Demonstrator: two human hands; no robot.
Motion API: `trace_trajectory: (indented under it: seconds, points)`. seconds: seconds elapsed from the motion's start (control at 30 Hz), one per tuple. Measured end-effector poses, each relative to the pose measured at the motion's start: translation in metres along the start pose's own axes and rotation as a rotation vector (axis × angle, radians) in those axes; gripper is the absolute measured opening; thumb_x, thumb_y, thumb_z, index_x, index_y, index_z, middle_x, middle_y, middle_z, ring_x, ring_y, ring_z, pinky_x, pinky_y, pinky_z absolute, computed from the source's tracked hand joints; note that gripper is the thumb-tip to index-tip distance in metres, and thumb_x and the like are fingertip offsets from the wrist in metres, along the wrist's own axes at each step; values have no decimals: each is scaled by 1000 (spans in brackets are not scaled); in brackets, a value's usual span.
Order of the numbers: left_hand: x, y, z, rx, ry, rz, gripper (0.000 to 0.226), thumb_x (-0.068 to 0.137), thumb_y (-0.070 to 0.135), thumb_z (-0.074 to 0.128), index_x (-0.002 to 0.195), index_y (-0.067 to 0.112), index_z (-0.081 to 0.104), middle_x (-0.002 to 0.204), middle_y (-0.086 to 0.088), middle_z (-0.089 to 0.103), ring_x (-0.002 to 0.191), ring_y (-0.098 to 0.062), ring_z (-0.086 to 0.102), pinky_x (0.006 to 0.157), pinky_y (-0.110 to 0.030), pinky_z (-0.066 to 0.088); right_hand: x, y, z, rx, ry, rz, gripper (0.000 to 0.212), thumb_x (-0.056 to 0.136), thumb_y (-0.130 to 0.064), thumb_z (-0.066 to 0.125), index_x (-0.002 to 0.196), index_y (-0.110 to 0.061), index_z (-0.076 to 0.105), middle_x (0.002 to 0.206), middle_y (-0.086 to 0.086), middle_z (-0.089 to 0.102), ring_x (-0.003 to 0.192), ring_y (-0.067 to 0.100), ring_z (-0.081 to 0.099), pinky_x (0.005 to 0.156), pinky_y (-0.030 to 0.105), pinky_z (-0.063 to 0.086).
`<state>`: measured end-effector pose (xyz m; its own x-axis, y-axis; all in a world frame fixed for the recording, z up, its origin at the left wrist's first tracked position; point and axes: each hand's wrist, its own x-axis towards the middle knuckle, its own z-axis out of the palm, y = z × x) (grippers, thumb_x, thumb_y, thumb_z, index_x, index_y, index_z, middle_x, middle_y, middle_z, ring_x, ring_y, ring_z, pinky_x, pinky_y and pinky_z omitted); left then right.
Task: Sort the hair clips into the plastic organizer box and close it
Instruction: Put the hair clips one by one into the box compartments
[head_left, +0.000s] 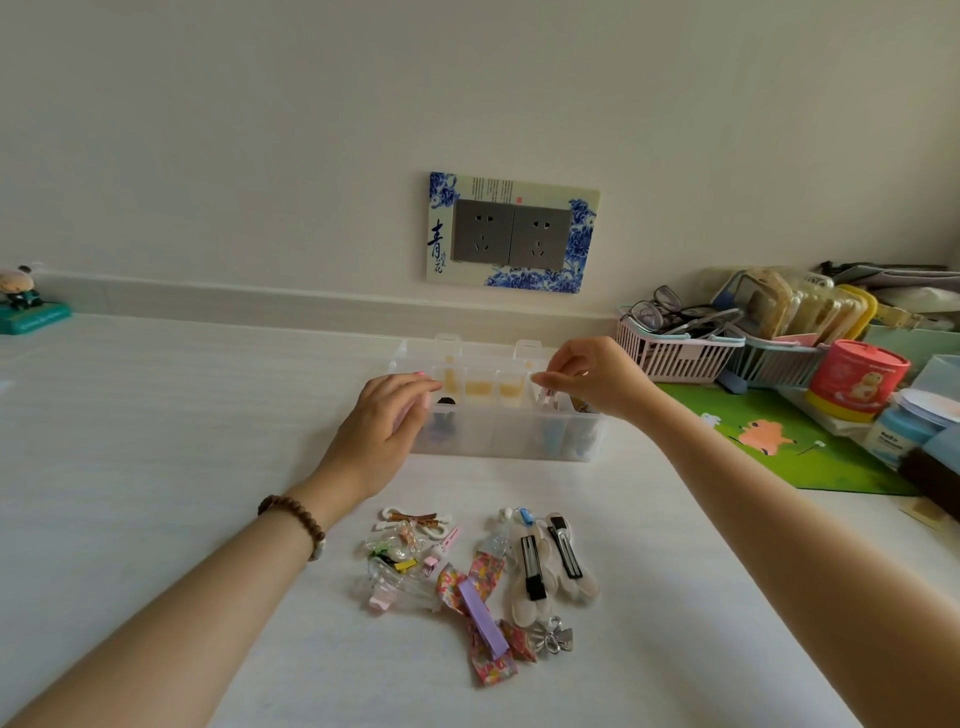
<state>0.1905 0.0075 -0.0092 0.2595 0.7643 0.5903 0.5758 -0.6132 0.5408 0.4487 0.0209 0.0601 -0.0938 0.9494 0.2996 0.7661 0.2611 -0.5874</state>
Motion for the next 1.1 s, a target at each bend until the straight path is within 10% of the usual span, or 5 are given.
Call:
trace_trajectory:
  seconds: [0.23,0.47,0.77,1.1]
  points:
    - [0,-2,0,-1,-19,-15,37,97,33,32,124,21,54,127,10,48,123,-4,32,102,-22,25,-26,-20,-2,-150,61,-179,24,85,-34,61,104,-22,69,105,-8,68,73,9,60,70,27,53]
    - [0,-1,0,-4,-4,-7,40,93,36,30,122,22,55,123,12,48,121,-1,33,101,-21,26,-78,-37,14,-82,-507,-216,23,85,-33,61,101,-19,70,92,-19,64,73,-19,54,66,2,40]
    - [-1,0,0,-2,-3,-3,42,92,37,30,120,20,57,122,12,48,122,-4,34,101,-20,25,-91,-34,38,1,-538,-99,35,71,-50,71,92,-22,69,92,6,66,74,7,51,76,33,51]
    - [-1,0,0,-9,-15,-26,36,97,30,33,123,20,56,128,6,49,122,-1,32,102,-21,26,-83,-36,26,509,-289,9,10,77,-12,71,84,-14,65,83,0,70,74,4,66,73,15,53]
